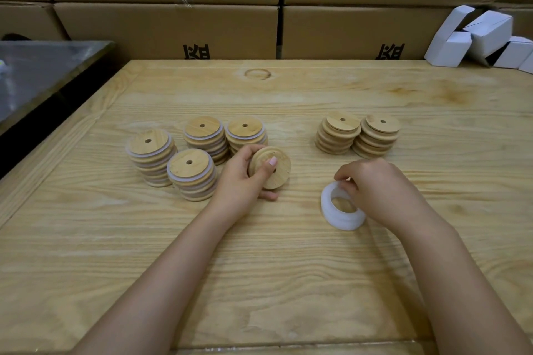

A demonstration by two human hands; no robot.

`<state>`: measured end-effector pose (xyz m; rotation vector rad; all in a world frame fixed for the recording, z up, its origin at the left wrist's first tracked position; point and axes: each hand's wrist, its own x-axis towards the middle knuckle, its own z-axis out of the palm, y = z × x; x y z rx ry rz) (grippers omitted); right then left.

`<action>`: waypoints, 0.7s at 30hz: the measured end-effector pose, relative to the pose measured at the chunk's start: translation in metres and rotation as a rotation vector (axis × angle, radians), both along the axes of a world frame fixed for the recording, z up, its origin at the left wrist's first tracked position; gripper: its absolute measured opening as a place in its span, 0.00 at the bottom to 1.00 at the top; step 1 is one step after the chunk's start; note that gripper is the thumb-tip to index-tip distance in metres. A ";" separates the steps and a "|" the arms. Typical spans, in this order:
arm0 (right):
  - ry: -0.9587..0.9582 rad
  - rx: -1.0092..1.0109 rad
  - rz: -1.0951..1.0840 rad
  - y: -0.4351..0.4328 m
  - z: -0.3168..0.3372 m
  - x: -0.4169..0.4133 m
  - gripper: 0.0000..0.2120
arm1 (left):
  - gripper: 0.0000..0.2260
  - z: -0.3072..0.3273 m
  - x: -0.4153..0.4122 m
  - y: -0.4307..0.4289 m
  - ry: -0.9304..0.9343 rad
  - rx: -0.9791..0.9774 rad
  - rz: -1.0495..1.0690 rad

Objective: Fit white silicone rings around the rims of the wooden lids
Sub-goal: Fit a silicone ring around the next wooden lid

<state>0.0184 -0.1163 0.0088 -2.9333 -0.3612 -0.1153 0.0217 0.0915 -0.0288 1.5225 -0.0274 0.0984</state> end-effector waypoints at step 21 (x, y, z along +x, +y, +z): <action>0.052 0.873 0.175 0.021 -0.004 -0.004 0.06 | 0.09 0.008 -0.011 0.001 -0.168 -0.004 -0.101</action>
